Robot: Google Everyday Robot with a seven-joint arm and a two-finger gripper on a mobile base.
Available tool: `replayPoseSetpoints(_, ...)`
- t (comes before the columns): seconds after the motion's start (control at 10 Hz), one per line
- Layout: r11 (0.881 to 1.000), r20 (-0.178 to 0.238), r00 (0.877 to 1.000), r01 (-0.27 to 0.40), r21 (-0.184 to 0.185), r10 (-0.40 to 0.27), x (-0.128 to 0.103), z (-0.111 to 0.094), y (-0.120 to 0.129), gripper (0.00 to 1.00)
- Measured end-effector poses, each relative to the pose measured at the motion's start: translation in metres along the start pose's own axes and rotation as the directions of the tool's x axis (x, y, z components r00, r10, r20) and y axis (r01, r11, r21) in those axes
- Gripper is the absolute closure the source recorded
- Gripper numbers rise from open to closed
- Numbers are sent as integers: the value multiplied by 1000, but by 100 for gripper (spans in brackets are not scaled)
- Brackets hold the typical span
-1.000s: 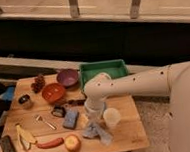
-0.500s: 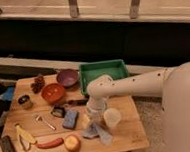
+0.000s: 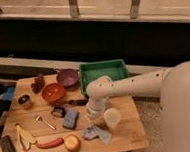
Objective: Place towel in red bowl
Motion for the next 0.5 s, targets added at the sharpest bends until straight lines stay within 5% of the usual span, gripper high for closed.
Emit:
replayPoseSetpoints(0.2, 1000, 27, 1000, 5, 28, -6, -2, -14, 6, 99)
replayPoseSetpoints(0.5, 997, 99, 995, 14, 78, -22, -9, -54, 16, 100)
